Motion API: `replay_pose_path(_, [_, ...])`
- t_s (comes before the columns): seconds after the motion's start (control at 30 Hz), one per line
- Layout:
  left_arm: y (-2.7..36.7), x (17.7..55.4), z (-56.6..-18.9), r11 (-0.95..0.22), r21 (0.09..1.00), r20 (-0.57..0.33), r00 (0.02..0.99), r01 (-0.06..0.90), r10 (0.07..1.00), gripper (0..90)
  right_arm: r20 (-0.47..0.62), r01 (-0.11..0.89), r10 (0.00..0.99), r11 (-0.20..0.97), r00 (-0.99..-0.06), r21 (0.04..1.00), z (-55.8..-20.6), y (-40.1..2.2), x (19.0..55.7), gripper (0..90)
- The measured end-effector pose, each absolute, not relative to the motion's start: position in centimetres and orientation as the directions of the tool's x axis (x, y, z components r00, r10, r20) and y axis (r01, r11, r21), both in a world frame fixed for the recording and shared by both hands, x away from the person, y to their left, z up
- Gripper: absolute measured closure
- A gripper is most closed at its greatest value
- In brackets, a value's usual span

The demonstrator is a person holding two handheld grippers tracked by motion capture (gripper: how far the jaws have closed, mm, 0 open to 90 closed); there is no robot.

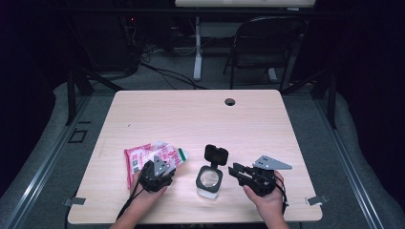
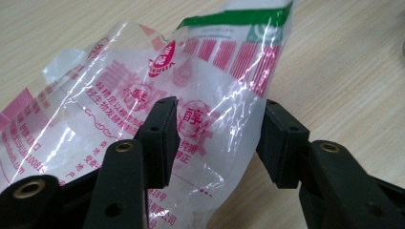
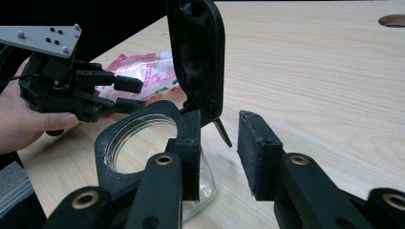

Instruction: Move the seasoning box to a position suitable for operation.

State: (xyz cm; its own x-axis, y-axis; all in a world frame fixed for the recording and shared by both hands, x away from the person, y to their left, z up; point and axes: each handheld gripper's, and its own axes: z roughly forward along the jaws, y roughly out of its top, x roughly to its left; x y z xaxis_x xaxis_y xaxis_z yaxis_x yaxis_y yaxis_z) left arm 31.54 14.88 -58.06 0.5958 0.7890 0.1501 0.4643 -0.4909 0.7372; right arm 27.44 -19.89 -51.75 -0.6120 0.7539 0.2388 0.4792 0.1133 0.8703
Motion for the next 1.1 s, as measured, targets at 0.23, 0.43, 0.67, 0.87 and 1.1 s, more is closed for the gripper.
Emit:
replay_pose_path(0.23, [15.4, 31.8, -58.2, -0.461, 0.743, 0.11, 0.591, 0.485, 0.799, 59.8, 0.24, 0.48, 0.753, 0.113, -0.612, 0.87, -51.8, -19.8, 27.4, 71.0])
replay_pose_path(0.43, [15.8, 31.9, -58.2, -0.437, 0.755, 0.076, 0.596, 0.489, 0.799, 67.3, 0.239, 0.482, 0.753, 0.117, -0.613, 0.869, -51.8, -19.8, 27.4, 71.0])
replay_pose_path(0.67, [16.2, 32.0, -58.2, -0.399, 0.759, 0.023, 0.592, 0.514, 0.806, 75.4, 0.233, 0.483, 0.754, 0.126, -0.615, 0.867, -51.8, -19.8, 27.5, 71.0])
replay_pose_path(0.87, [16.8, 32.4, -58.3, -0.354, 0.757, -0.034, 0.574, 0.55, 0.818, 81.0, 0.237, 0.485, 0.753, 0.123, -0.613, 0.866, -51.9, -19.8, 27.5, 71.1])
replay_pose_path(1.1, [17.2, 32.6, -58.5, -0.317, 0.756, -0.079, 0.56, 0.573, 0.824, 84.7, 0.238, 0.487, 0.753, 0.124, -0.613, 0.864, -52.0, -19.7, 27.5, 71.0])
